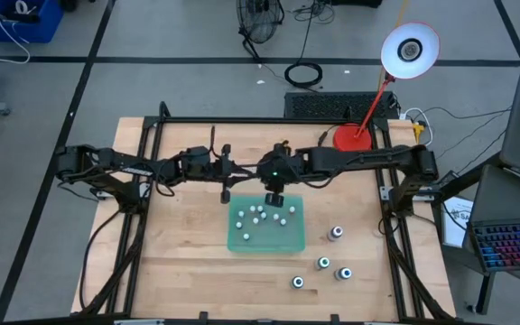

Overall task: Pick & Place food coloring
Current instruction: Put the small purple food coloring bottle into the blue bin

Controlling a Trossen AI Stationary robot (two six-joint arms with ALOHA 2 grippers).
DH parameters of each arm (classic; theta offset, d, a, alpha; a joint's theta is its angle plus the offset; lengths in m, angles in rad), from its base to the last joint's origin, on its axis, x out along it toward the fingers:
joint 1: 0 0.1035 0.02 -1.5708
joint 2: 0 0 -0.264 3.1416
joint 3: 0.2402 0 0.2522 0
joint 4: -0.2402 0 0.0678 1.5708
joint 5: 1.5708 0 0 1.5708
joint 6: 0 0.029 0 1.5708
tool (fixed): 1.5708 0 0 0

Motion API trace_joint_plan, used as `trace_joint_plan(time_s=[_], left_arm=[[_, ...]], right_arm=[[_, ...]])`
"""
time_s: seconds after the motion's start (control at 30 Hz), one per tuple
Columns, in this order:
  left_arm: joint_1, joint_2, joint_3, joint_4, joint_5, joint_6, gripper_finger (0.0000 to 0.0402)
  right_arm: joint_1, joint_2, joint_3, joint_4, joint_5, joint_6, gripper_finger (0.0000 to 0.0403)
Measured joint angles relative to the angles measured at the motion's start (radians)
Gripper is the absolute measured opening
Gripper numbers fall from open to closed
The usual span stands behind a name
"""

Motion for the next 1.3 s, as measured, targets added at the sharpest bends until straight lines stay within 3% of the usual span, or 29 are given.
trace_joint_plan(time_s=[0.2, 0.4, 0.53, 0.67, 0.9, 1.03, 1.3], left_arm=[[0.001, 0.0, 0.0, 0.047, -0.01, 0.006, 0.005], [0.001, 0.0, -0.001, 0.132, 0.077, 0.022, 0.005], [0.014, 0.0, -0.001, 0.164, 0.073, 0.021, 0.0049], [0.047, 0.0, -0.001, 0.195, 0.094, 0.012, 0.0049], [0.089, 0.0, -0.002, 0.245, 0.173, -0.024, 0.0048], [0.091, 0.0, -0.002, 0.244, 0.177, -0.039, 0.0048], [0.091, 0.0, -0.002, 0.236, 0.175, -0.058, 0.0048]], right_arm=[[-0.002, -0.071, -0.007, -0.116, 0.038, 0.042, 0.0125], [-0.006, -0.136, -0.198, 0.082, 0.141, -0.039, 0.0123], [-0.017, -0.222, -0.389, 0.362, 0.158, -0.101, 0.0122], [-0.037, -0.319, -0.632, 0.769, 0.143, -0.165, 0.0123], [-0.09, -0.344, -1.0, 1.597, -0.054, -0.195, 0.015], [-0.117, -0.274, -1.033, 1.775, -0.125, -0.15, 0.0175], [-0.121, -0.128, -0.903, 1.758, -0.158, -0.174, 0.0196]])
